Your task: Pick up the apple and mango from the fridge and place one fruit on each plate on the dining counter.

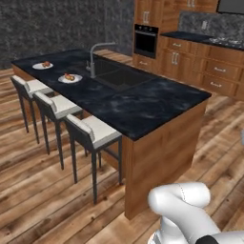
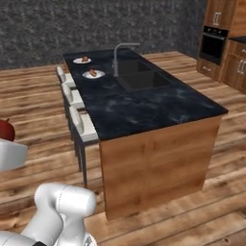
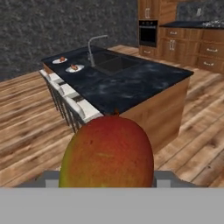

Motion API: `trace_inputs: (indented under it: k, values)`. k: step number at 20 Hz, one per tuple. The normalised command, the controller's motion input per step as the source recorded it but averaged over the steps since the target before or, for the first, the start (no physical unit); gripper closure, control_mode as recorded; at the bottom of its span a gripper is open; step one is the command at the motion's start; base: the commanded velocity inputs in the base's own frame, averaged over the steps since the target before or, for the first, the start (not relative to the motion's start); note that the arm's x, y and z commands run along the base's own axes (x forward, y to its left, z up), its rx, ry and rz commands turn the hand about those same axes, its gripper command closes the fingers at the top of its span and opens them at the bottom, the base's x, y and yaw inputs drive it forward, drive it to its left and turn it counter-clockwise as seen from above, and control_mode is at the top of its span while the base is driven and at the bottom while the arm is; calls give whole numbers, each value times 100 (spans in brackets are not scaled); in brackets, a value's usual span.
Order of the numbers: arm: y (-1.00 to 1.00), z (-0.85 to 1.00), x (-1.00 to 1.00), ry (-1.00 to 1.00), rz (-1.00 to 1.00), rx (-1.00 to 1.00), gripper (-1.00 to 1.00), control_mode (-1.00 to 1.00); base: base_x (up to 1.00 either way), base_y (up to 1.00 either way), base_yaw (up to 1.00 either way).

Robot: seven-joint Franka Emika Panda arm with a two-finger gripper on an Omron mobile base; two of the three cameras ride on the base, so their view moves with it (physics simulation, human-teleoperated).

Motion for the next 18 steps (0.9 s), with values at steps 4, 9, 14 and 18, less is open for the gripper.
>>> trace_inputs:
  k: [4, 9, 14, 18]
  values:
    - [0, 0, 0, 0, 0, 0, 100, 100, 26, 100, -3]
    - [0, 0, 0, 0, 0, 0, 100, 100, 27, 100, -3]
    - [0, 0, 0, 0, 0, 0, 100, 100, 24, 100, -3]
    - [0, 0, 0, 0, 0, 0, 100, 100, 23, 100, -3]
